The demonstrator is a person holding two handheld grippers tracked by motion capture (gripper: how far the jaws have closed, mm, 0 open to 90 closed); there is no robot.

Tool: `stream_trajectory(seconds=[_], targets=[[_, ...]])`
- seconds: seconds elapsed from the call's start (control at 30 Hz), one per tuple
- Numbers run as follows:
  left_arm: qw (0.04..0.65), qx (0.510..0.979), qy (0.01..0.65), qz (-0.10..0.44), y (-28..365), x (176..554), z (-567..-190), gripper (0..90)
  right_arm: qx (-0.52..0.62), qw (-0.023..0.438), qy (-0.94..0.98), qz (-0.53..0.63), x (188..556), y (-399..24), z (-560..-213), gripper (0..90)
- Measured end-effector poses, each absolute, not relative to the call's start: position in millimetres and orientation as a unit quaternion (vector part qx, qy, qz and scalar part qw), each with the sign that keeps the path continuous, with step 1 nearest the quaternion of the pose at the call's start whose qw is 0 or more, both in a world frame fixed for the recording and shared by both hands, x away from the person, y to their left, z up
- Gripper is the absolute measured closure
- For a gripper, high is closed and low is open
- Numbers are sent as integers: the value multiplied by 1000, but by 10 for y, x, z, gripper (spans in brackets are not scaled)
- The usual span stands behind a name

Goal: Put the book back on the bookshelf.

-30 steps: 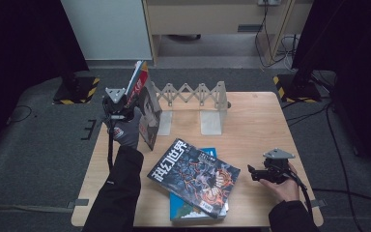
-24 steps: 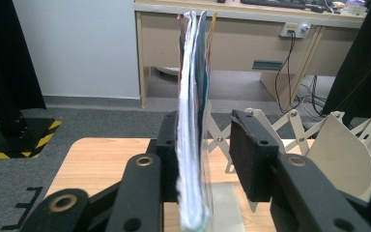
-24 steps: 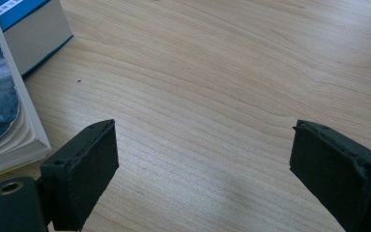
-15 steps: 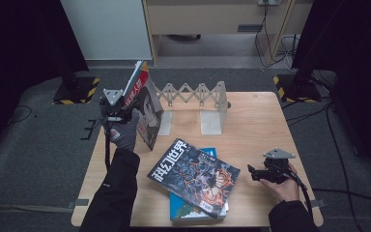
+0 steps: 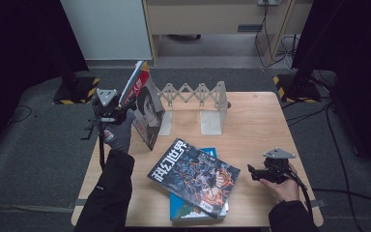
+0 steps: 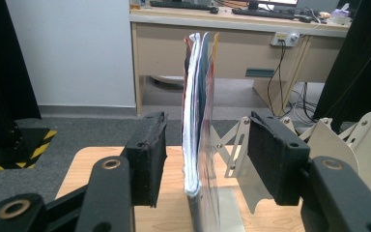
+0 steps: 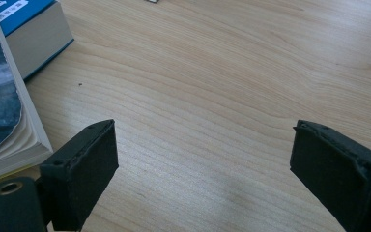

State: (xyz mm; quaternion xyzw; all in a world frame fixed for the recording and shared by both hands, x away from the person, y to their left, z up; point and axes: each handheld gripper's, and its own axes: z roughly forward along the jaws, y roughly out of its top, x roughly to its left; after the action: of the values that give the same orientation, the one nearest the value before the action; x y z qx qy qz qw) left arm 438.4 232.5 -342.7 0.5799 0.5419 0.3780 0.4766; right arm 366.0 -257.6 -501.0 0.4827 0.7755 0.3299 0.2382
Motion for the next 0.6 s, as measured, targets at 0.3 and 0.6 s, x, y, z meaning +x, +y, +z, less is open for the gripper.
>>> stream_trajectory(seconds=[0.3,0.6], targets=[[508,592,518,351,2409,4091,-3309,403,487,239,763,353,3644,-2581,-4921,99],[527,602,512,314,2614,3730,-3347,370,480,242,755,374,3622,-2513,-4776,99]])
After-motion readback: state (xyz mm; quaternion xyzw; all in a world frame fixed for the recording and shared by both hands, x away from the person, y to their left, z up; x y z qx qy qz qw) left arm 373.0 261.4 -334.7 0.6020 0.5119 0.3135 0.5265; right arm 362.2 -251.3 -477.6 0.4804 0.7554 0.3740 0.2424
